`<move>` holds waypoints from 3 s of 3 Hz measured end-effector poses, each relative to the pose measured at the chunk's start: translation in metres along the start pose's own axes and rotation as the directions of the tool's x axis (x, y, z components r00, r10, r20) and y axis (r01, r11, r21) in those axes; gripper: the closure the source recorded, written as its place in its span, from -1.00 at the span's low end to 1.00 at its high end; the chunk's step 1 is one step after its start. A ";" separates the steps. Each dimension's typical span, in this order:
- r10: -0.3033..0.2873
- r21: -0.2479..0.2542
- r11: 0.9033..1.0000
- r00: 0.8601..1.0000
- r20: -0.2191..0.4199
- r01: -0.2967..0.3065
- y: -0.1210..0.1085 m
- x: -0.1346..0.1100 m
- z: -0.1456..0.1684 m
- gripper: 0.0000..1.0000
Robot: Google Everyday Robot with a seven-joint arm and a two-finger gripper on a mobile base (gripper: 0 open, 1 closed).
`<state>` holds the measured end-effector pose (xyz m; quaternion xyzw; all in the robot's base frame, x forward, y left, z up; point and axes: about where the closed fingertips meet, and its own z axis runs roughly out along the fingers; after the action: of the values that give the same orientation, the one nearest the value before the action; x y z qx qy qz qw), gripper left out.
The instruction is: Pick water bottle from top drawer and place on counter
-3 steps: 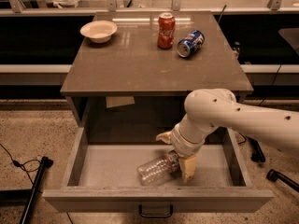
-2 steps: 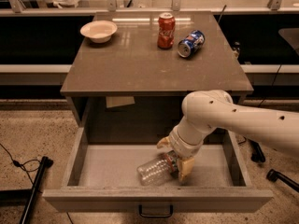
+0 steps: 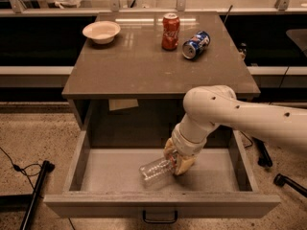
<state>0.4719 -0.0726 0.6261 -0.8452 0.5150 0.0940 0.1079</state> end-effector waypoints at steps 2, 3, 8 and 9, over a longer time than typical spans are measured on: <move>0.046 0.037 0.998 0.997 0.068 -0.049 -0.006 0.000 -0.023 1.00; 0.065 0.120 0.989 0.987 0.148 -0.083 -0.006 -0.012 -0.078 1.00; 0.447 0.284 0.855 0.894 0.020 -0.434 -0.179 -0.011 -0.270 1.00; 0.469 0.253 0.855 0.883 -0.007 -0.452 -0.213 -0.018 -0.256 1.00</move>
Offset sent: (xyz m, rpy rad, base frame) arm 0.0128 -0.0098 0.0587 0.2136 0.0183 -0.1027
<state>0.6659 -0.0337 0.8947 -0.6801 0.7132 0.0241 0.1677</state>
